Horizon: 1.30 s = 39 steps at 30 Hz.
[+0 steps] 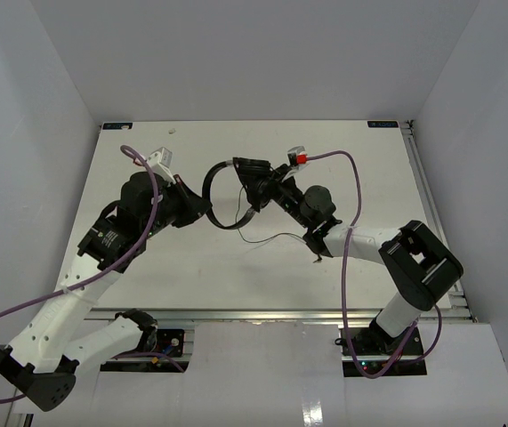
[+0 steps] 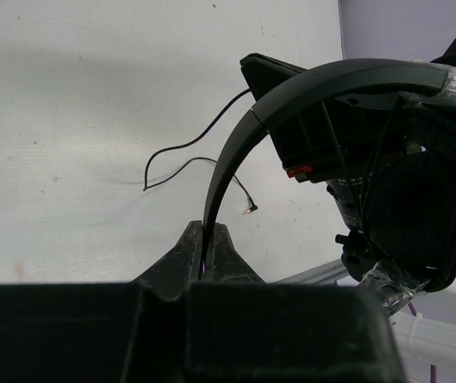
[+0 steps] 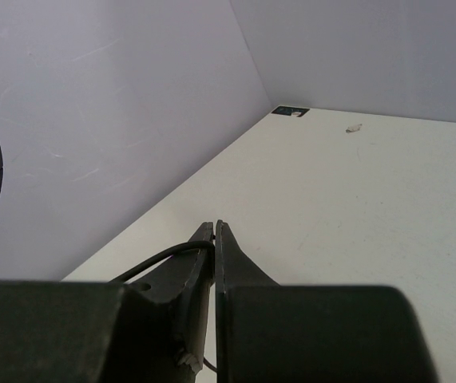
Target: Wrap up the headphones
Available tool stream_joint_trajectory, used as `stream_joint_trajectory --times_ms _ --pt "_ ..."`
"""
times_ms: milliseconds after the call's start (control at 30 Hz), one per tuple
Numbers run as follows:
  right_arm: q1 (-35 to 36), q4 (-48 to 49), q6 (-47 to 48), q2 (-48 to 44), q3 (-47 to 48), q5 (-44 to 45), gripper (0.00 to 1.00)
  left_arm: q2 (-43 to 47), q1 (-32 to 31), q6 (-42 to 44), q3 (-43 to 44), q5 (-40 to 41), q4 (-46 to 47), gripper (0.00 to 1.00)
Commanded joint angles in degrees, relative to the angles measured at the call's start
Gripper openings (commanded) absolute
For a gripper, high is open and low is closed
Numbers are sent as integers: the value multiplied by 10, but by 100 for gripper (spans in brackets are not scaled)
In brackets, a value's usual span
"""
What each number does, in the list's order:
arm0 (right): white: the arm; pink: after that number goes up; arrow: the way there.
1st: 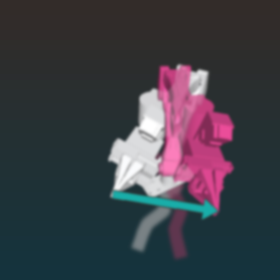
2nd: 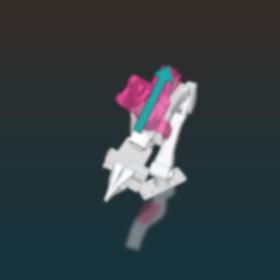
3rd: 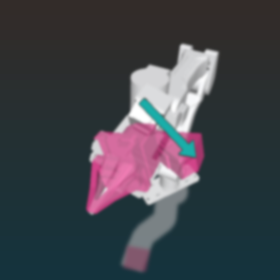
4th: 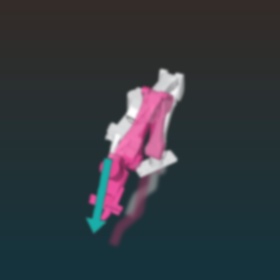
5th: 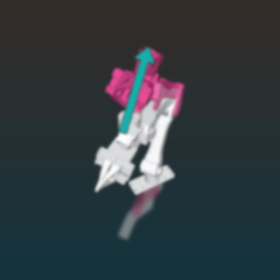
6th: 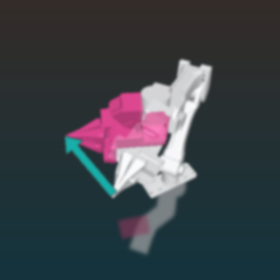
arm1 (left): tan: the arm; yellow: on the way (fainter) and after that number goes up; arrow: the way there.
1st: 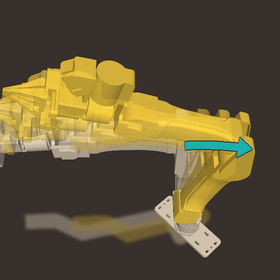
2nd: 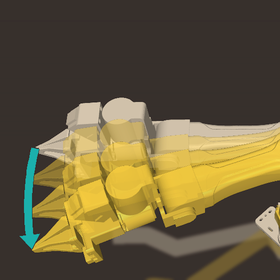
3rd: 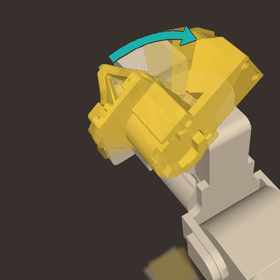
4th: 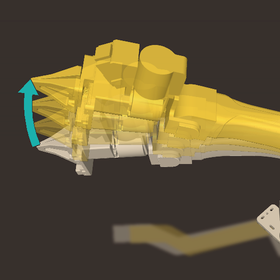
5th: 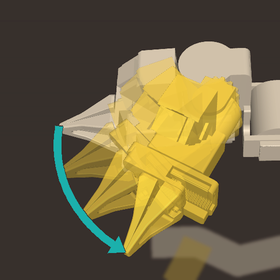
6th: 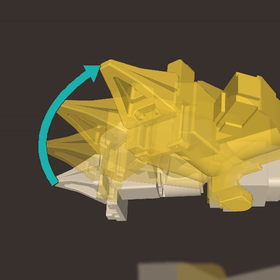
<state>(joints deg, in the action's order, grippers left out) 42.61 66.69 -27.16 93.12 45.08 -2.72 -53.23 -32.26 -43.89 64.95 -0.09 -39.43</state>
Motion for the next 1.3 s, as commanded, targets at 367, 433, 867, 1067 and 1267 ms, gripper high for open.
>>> stream_joint_trajectory --times_ms 367,433,867,1067,1267 --pt "-9 83 -25 2 -23 95 14 27 -7 38 -25 -149 26 0" --pt "-9 86 -28 2 -24 101 13 26 -6 39 -26 -152 26 0" --pt "-28 145 -25 7 -45 68 8 -9 -7 188 -18 -205 2 0" --pt "-92 5 -35 -33 -38 -127 8 -49 -7 307 -15 -152 -31 0" --pt "-117 -218 49 -43 53 -234 8 -103 -7 380 -17 -42 -23 0"
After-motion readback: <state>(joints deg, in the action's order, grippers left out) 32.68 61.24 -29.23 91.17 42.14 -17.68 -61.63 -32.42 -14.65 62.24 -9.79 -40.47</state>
